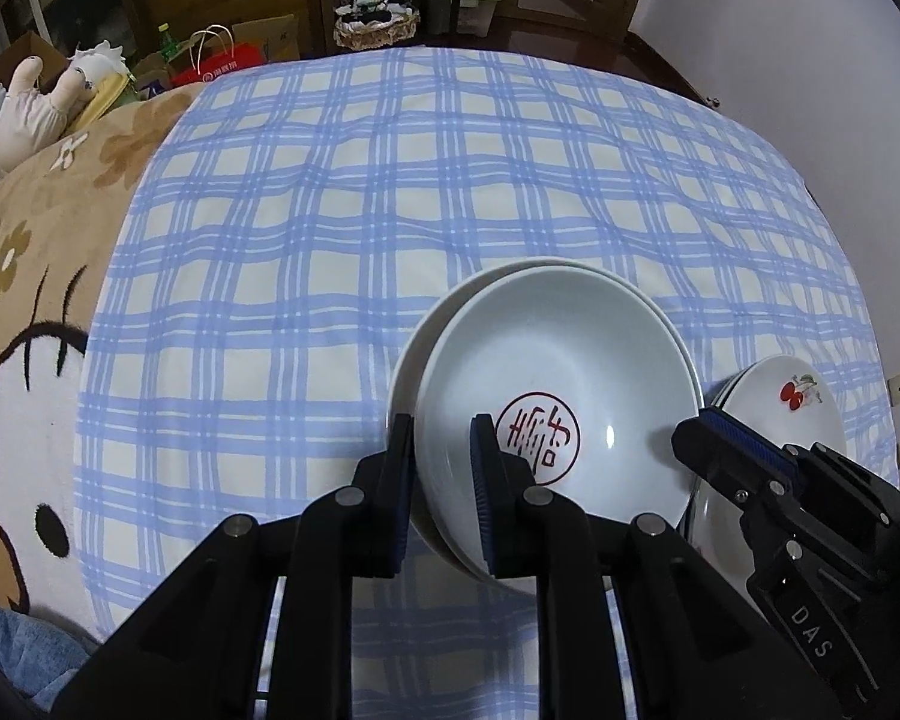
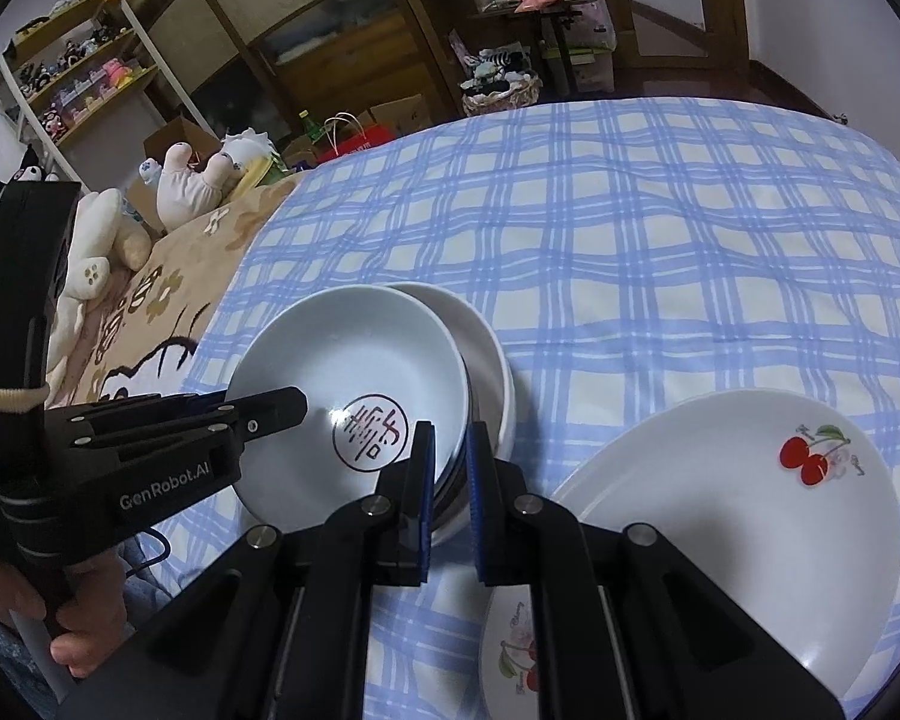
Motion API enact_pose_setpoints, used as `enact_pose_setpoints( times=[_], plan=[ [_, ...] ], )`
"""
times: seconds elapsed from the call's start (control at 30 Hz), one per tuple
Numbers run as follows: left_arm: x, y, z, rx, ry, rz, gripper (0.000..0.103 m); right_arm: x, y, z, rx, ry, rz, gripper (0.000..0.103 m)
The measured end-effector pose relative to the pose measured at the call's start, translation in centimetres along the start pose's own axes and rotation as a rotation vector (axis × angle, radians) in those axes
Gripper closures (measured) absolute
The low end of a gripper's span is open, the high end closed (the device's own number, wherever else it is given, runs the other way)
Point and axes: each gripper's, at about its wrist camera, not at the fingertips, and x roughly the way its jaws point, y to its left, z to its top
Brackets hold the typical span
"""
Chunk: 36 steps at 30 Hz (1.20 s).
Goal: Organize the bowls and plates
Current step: 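Lower each held red-print bowl into a white bowl stack with both tools, then open both tools, releasing the red-print bowls, and pull back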
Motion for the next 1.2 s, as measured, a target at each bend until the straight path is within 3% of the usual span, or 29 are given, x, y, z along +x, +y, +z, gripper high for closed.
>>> enact_pose_setpoints(
  times=[0.47,0.67,0.83,1.0,1.1,1.13,1.2],
  plan=[
    [0.3,0.2,0.1,-0.005,0.008,-0.019,0.084,0.2,-0.6,-0.2,0.019,0.012,0.005,0.092],
    [0.1,0.2,0.0,0.032,0.016,-0.023,0.084,0.2,0.0,0.1,-0.012,0.019,-0.034,0.092],
    [-1.2,0.3,0.0,0.06,0.008,-0.04,0.083,-0.4,-0.2,0.3,0.017,0.025,-0.008,0.092],
    [-3.5,0.5,0.1,0.082,-0.058,-0.032,0.069,-2.0,-0.2,0.9,0.029,-0.012,0.005,0.089],
    [-4.1,1.1,0.4,0.08,-0.076,-0.008,0.049,-2.7,0.0,1.2,0.019,-0.033,-0.009,0.065],
    [-4.2,1.6,0.5,0.066,-0.08,0.003,0.04,-2.8,0.1,1.3,0.008,-0.035,-0.024,0.061],
    [-3.9,2.5,0.7,0.035,-0.063,0.002,0.037,-2.8,0.3,1.3,-0.012,-0.031,-0.06,0.059]
  ],
)
